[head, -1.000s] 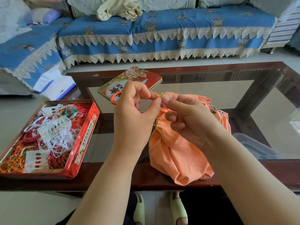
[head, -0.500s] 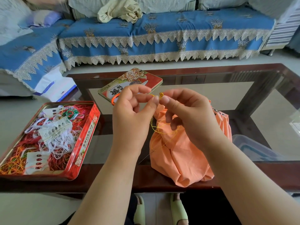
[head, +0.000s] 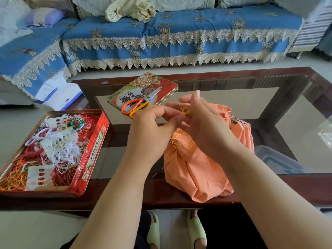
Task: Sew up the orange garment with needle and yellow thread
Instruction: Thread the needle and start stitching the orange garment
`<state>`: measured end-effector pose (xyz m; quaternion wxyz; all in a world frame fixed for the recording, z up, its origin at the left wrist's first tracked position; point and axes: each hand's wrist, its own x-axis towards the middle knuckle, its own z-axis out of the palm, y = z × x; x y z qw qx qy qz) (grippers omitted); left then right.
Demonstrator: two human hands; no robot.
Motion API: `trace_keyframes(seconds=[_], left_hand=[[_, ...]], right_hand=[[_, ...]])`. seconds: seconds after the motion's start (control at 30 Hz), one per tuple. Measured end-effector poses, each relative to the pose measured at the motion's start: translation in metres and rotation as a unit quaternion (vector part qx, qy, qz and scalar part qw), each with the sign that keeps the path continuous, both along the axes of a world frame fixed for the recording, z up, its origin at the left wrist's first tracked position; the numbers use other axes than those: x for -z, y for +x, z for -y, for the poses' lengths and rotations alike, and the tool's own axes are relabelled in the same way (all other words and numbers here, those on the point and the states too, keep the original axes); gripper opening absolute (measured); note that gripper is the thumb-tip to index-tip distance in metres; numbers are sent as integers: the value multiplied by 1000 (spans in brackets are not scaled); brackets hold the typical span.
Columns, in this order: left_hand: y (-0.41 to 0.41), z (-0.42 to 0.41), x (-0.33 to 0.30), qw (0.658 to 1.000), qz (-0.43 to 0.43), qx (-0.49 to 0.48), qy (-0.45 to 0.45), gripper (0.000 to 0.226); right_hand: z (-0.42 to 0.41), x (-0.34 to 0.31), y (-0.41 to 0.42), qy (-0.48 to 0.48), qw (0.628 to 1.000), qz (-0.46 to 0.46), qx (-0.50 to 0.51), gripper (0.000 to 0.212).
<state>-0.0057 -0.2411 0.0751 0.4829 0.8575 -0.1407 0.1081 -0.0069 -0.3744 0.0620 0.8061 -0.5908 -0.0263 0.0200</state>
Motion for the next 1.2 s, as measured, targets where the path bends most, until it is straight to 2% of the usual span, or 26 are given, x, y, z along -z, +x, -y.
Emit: trace_keyframes(seconds=[0.03,0.07,0.13,0.2,0.27,0.33,0.47,0.5,0.53,0.57,0.6,0.63,0.67,0.73,0.83,1.03,1.1,1.2], left_hand=[[1,0,0,999,-23,-3,-27,3],[3,-1,1,997,-49,-10,-59,4],[5,-3,1,986,-103,-24,-125,5],[5,-4,-2,964,-163,-15,-208,7],[5,-5,-3,932,-218,6,-290,11],[7,-7,-2,896,-256,21,-362,9],[11,-10,-2,837,-275,29,-472,4],[12,-12,-4,841,-257,5,-476,3],[14,-16,-3,870,-212,-38,-443,4],[15,-21,-3,916,-138,-88,-366,10],[16,-26,-2,959,-46,-121,-251,18],[16,-29,-3,984,36,-111,-133,28],[14,-29,-5,993,88,-72,-38,35],[11,-23,-4,995,82,10,55,37],[8,-16,3,996,7,58,70,24],[10,-18,1,997,-51,64,-16,8],[8,-17,0,995,-60,75,-31,14],[8,-16,1,993,-81,83,-2,16]], right_hand=[[-2,0,0,46,998,-29,-36,53],[-4,-1,0,52,995,-52,-67,67],[-5,-1,-1,10,993,-65,-94,81],[-3,-1,-2,-39,995,-47,-79,69],[-1,-3,-4,-92,994,-31,-41,38],[2,-4,-4,-115,993,-34,-16,21],[8,-7,-3,-119,992,-42,22,13],[10,-8,-3,-137,989,-31,40,12],[11,-10,-4,-166,984,-15,56,12],[13,-11,-4,-206,976,6,70,12],[14,-12,-4,-248,965,29,80,13],[14,-13,-5,-286,953,53,84,13],[13,-14,-6,-312,944,74,83,14],[12,-15,-7,-346,929,109,73,16],[11,-15,-9,-389,909,136,57,17],[19,-17,-7,-395,906,136,66,11],[23,-15,-5,-392,907,134,74,8],[26,-13,-3,-387,909,132,84,8]])
